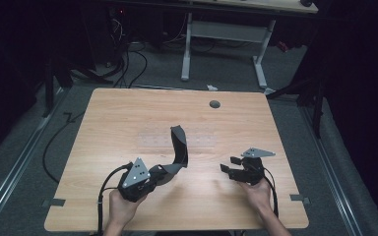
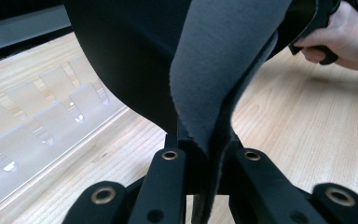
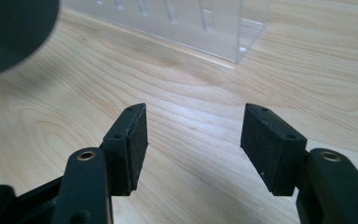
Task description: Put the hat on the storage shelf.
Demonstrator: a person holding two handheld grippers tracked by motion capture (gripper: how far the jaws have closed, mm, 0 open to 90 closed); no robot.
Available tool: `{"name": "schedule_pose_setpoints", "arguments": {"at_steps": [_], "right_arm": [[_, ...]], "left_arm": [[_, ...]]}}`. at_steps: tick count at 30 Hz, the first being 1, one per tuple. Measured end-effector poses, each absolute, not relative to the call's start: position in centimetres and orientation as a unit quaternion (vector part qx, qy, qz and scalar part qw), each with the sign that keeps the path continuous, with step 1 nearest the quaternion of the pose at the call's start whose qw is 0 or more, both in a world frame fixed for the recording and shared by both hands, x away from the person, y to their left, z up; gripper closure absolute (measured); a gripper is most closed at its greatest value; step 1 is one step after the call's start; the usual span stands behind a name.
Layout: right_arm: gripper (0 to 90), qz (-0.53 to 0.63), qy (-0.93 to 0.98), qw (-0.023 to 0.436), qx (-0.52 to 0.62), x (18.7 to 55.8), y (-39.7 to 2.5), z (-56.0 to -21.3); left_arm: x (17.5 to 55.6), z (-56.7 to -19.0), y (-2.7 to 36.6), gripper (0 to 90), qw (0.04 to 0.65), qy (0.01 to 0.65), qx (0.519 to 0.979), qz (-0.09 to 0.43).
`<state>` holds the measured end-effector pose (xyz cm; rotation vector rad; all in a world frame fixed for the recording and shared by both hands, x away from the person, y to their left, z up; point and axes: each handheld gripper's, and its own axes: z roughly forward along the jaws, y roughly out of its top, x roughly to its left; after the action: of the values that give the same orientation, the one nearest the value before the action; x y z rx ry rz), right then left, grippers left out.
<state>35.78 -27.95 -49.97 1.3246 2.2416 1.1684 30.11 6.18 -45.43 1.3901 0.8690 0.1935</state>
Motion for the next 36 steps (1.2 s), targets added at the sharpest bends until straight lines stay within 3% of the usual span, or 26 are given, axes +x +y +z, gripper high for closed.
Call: {"name": "schedule_pose_setpoints", "arguments": {"at_steps": [19,36], "right_arm": [[36.6,0.333,0.784,0.216,0.477,35.7,-28.8,-52.9],[34.2,0.33,0.783,0.215,0.482,35.8,-28.8,-53.1]], "left_arm": [[32.4,-44.4,8.6,85.9,0.699,0.423,0.568,0.099],[35.1,-41.9,9.8,85.9,0.703,0.431,0.552,0.123]]}}
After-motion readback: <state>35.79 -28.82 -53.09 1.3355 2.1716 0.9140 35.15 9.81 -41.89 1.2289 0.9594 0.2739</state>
